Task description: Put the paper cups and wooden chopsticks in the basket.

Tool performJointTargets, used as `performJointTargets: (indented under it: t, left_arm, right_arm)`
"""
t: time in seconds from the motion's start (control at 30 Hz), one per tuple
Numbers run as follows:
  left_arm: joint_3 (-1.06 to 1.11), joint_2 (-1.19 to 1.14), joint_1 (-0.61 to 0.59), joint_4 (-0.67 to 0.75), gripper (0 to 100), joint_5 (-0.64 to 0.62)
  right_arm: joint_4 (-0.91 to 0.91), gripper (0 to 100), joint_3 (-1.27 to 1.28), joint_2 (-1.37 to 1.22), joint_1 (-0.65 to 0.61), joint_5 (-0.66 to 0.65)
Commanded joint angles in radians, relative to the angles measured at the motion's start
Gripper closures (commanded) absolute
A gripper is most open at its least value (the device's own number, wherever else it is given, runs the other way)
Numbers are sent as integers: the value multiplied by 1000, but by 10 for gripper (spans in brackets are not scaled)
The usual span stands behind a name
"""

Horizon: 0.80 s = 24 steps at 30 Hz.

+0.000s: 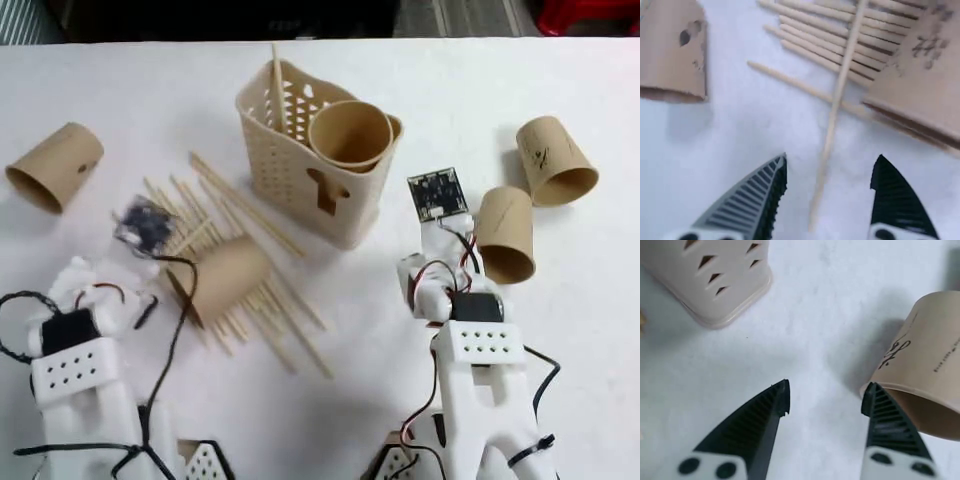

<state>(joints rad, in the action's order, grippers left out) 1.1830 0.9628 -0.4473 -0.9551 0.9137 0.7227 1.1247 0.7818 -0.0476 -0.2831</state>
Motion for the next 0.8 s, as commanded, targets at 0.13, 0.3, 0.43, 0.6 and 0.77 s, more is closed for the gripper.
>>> performJointTargets:
  t: [0.13, 0.3, 0.43, 0.6, 0.77]
  left_arm:
    - [-60, 21, 124, -64, 725, 222]
    - [-54, 21, 199, -12, 725, 221]
    - [-54, 21, 271, -9, 728, 212]
    - [-54, 21, 351, -8, 748, 172]
    - [-52, 21, 427, 3, 748, 100]
  right_arm:
    - [-15, 755, -6, -1, 7, -11]
    - [-15, 755, -6, -1, 7, -11]
    - [-15, 755, -6, -1, 7, -12]
    - [-15, 755, -6, -1, 7, -12]
    - [-15, 755, -6, -1, 5, -12]
